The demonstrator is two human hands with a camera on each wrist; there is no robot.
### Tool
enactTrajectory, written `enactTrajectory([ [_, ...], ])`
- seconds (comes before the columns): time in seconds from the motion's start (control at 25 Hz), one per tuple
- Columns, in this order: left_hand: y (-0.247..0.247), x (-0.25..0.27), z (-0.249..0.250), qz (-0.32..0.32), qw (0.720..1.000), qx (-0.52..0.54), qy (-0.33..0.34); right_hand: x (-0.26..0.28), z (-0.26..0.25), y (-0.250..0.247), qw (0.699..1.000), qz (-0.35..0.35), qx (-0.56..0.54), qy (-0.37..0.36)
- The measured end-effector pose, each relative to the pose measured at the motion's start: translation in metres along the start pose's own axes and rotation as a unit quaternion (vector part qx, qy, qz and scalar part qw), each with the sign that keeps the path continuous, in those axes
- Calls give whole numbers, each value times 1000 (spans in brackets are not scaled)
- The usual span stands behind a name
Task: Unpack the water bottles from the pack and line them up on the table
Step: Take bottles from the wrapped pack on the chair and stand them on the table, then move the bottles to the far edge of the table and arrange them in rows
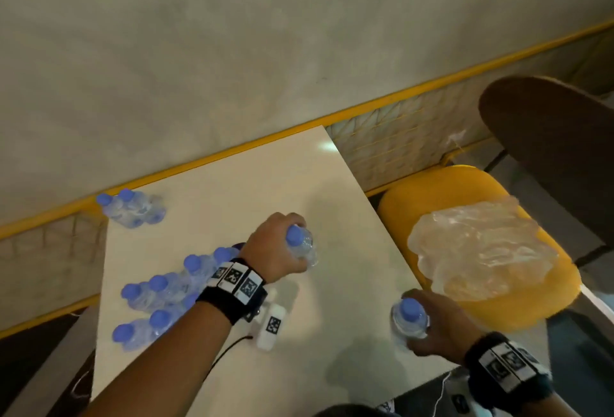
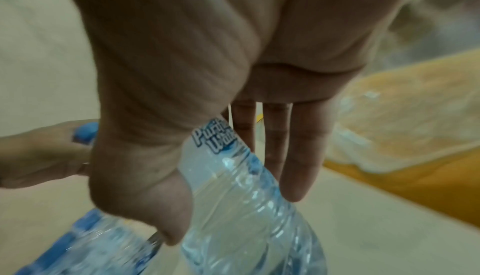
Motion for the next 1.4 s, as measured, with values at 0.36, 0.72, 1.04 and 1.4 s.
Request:
enactTrajectory([
  [0.36, -32, -23, -101, -76, 979, -167, -84, -127, -183, 85, 994, 18, 5, -104],
  [0.72, -6, -26, -133, -124, 973, -168, -97, -191, -216, 126, 997, 23, 53, -50],
  [1.04, -4, -21, -135, -147, 967, -194, -74, -192, -216, 135, 998, 20, 28, -48],
  [1.4, -99, 81, -177, 37, 988, -86, -121, -145, -234, 101, 996, 63, 41, -56],
])
Point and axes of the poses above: each hand's wrist, its own x-axis away from the middle knuckle, its own y-axis out of the palm, z = x × y, the point moved 3 cm from there along -x, towards the middle knuckle, and after that the axes turned 3 degrees about x, right-handed, at the moved point
